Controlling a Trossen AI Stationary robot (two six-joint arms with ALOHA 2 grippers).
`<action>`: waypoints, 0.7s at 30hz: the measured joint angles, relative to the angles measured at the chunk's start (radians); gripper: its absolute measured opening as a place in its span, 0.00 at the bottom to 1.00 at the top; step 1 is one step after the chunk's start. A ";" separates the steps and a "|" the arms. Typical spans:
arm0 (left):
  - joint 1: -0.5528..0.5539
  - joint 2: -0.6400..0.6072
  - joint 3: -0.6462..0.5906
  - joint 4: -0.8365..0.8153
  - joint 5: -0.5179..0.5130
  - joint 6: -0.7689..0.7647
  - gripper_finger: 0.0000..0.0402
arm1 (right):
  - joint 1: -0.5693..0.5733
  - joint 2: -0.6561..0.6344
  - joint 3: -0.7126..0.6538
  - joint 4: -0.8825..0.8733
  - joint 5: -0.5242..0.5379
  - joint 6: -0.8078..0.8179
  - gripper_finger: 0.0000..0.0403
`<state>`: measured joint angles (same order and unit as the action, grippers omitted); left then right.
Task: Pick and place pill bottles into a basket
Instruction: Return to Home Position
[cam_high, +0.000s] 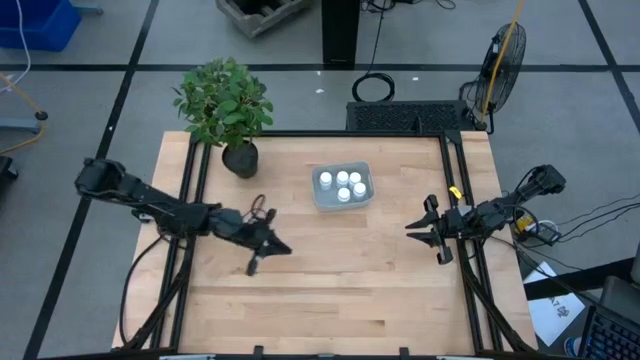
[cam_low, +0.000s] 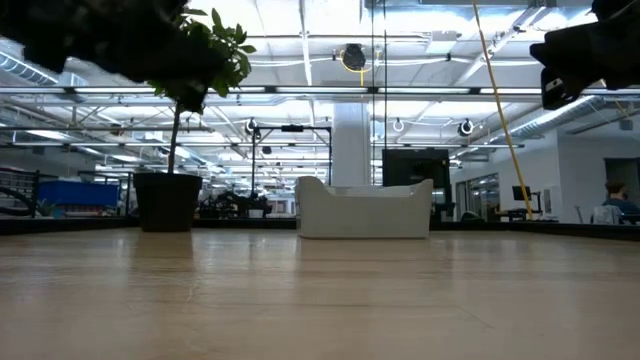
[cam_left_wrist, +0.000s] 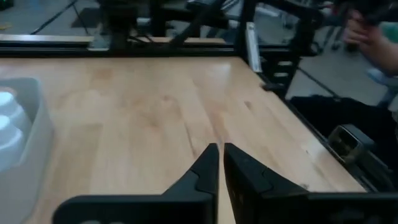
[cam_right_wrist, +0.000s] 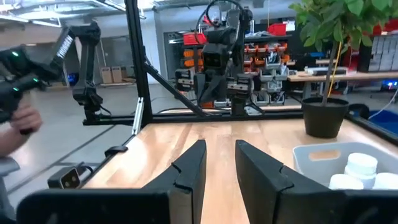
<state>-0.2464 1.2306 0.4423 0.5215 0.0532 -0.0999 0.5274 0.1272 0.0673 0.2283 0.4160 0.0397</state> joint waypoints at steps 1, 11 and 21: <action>-0.007 -0.021 -0.039 0.035 0.001 0.000 0.08 | 0.000 0.000 0.000 -0.001 -0.001 0.015 0.19; 0.038 -0.296 -0.326 0.189 -0.023 0.020 0.08 | -0.014 -0.062 0.034 -0.109 -0.016 -0.016 0.19; 0.107 -0.516 -0.433 0.109 0.000 0.026 0.08 | -0.018 -0.126 0.135 -0.381 0.059 0.023 0.19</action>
<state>-0.1392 0.7146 0.0098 0.6307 0.0528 -0.0734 0.5093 0.0010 0.2028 -0.1526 0.4747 0.0627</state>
